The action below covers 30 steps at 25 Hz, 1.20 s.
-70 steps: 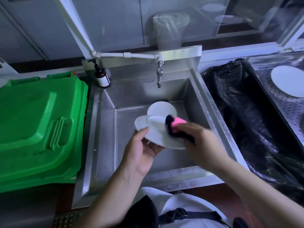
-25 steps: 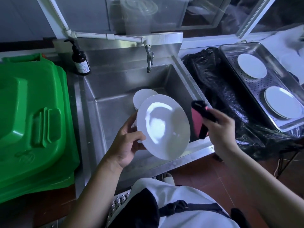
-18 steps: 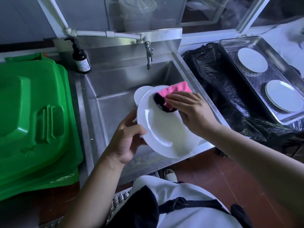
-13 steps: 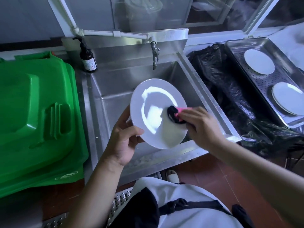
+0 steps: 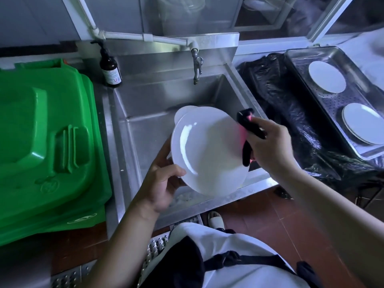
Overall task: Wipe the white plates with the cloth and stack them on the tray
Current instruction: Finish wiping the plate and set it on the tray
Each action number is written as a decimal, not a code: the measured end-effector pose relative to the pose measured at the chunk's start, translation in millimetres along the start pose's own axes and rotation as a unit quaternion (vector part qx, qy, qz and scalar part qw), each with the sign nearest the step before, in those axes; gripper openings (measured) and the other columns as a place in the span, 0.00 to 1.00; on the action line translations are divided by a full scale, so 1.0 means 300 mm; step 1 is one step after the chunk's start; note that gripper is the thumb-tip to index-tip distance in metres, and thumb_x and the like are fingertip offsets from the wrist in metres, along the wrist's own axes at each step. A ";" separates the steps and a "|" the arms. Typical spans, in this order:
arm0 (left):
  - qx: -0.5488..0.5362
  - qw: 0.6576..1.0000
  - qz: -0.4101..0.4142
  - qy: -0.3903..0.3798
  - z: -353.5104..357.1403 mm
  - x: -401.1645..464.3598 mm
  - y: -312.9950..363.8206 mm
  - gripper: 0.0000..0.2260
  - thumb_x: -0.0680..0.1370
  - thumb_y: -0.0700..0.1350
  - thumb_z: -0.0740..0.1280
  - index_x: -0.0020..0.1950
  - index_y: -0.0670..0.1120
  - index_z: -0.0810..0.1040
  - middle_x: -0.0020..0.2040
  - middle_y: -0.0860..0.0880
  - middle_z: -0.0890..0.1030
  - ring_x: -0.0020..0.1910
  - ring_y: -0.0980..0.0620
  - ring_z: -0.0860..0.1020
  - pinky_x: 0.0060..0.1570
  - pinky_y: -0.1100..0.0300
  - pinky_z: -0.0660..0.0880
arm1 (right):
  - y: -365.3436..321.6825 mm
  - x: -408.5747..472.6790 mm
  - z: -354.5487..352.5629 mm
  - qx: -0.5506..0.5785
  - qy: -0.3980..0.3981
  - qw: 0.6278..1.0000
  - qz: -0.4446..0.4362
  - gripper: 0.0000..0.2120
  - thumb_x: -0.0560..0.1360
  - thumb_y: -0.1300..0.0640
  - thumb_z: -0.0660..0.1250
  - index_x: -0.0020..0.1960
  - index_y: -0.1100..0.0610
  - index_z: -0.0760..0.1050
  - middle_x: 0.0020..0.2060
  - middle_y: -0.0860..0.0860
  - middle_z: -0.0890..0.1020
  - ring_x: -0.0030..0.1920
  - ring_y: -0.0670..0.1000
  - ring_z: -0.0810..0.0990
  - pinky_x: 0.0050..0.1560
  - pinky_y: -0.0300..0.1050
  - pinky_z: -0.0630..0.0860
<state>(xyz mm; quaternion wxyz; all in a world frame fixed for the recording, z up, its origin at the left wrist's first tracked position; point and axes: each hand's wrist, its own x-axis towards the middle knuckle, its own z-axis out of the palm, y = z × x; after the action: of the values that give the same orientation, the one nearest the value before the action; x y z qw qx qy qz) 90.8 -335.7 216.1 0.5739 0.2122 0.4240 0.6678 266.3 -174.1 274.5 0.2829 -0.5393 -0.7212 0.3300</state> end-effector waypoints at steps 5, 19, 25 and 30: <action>-0.012 0.999 0.029 0.011 0.033 -0.002 0.020 0.37 0.66 0.31 0.60 0.73 0.55 0.74 0.59 0.46 0.81 0.55 0.44 0.77 0.43 0.53 0.79 | -0.035 -0.013 0.097 -0.035 -0.118 0.977 -0.172 0.20 0.71 0.66 0.71 0.58 0.47 0.84 0.48 0.41 0.80 0.47 0.42 0.78 0.49 0.35 0.74; -0.012 0.999 0.034 -0.001 -0.024 -0.025 0.062 0.38 0.68 0.32 0.60 0.76 0.58 0.70 0.66 0.47 0.79 0.60 0.42 0.78 0.47 0.46 0.79 | -0.103 0.016 -0.087 0.181 -0.115 0.977 0.023 0.16 0.73 0.72 0.68 0.50 0.53 0.85 0.32 0.54 0.82 0.30 0.54 0.79 0.30 0.46 0.75; -0.001 0.999 0.026 -0.047 0.063 -0.037 0.029 0.38 0.67 0.31 0.61 0.75 0.58 0.71 0.60 0.38 0.77 0.54 0.40 0.74 0.45 0.47 0.76 | -0.138 -0.011 0.142 0.019 -0.082 0.982 -0.171 0.17 0.74 0.62 0.70 0.61 0.52 0.82 0.50 0.49 0.80 0.47 0.45 0.79 0.47 0.40 0.75; -0.068 0.996 0.034 -0.038 0.036 -0.069 0.004 0.32 0.72 0.32 0.63 0.72 0.58 0.74 0.62 0.44 0.82 0.56 0.44 0.82 0.45 0.47 0.81 | -0.179 -0.118 0.179 0.045 -0.274 0.940 -0.199 0.18 0.72 0.62 0.71 0.59 0.49 0.83 0.50 0.50 0.82 0.49 0.48 0.81 0.51 0.43 0.77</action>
<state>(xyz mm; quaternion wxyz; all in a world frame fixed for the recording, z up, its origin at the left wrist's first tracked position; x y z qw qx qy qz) 103.5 -351.9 227.3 0.5798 0.2127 0.3479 0.7054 202.6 -228.3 281.3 0.1584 -0.2602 -0.8479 0.4339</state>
